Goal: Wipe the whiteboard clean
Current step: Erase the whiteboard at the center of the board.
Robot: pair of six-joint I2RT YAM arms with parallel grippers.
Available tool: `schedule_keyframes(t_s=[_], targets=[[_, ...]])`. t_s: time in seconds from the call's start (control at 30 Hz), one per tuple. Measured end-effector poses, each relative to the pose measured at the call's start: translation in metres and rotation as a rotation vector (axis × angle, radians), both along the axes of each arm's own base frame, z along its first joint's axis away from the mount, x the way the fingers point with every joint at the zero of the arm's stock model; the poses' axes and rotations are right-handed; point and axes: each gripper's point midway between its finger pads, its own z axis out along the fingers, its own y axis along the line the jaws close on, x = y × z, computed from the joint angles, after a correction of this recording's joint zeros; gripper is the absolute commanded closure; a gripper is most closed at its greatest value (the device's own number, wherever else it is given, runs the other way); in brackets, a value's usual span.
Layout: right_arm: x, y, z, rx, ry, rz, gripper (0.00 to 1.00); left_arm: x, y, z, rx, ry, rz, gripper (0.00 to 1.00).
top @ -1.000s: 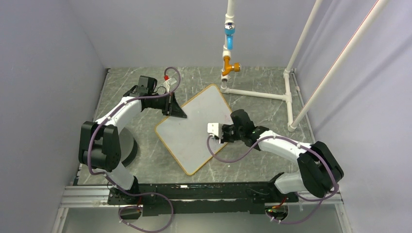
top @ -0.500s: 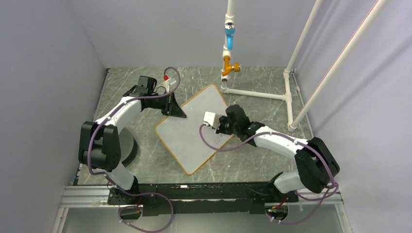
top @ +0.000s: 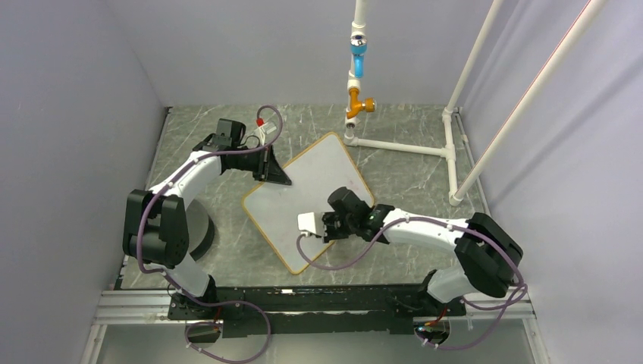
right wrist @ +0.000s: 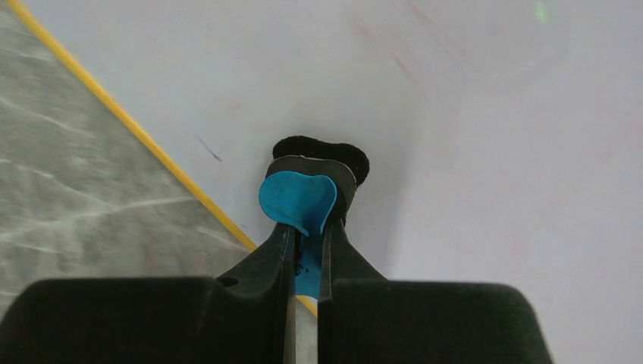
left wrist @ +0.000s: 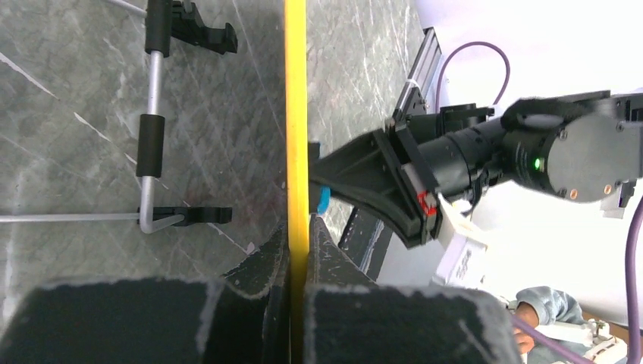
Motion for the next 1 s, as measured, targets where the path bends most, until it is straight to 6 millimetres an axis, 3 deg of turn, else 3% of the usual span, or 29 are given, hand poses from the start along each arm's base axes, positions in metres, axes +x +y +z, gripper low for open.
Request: schedule_keyframes(t_s=[0.1, 0.2, 0.27, 0.33, 0.53, 0.6, 0.73, 0.9, 1.0], targets=[[0.023, -0.017, 0.002, 0.009, 0.019, -0.118, 1.00, 0.002, 0.002, 0.000, 0.003, 0.000, 0.010, 1.00], [0.059, -0.043, 0.012, 0.031, -0.009, -0.282, 1.00, 0.003, 0.003, -0.001, 0.006, 0.002, 0.018, 1.00], [0.070, -0.052, 0.017, 0.037, -0.031, -0.329, 1.00, 0.003, 0.002, 0.000, 0.002, 0.001, 0.014, 1.00], [0.062, -0.048, 0.018, 0.035, -0.051, -0.296, 1.00, 0.002, 0.001, 0.000, 0.000, 0.001, 0.010, 1.00], [-0.018, -0.020, -0.015, -0.059, 0.003, -0.003, 1.00, -0.001, -0.002, 0.001, -0.007, 0.003, -0.005, 1.00], [-0.028, -0.020, -0.022, -0.086, 0.016, 0.030, 1.00, -0.002, -0.002, 0.002, -0.009, 0.004, -0.009, 1.00], [-0.017, -0.027, -0.028, -0.107, 0.019, -0.037, 1.00, -0.001, -0.001, 0.002, 0.000, -0.008, -0.004, 1.00], [0.027, -0.048, -0.016, -0.064, -0.012, -0.246, 1.00, 0.003, 0.002, 0.002, 0.010, -0.009, 0.021, 1.00], [0.037, -0.054, -0.010, -0.051, -0.032, -0.286, 1.00, 0.003, 0.002, 0.002, 0.009, -0.009, 0.021, 1.00]])
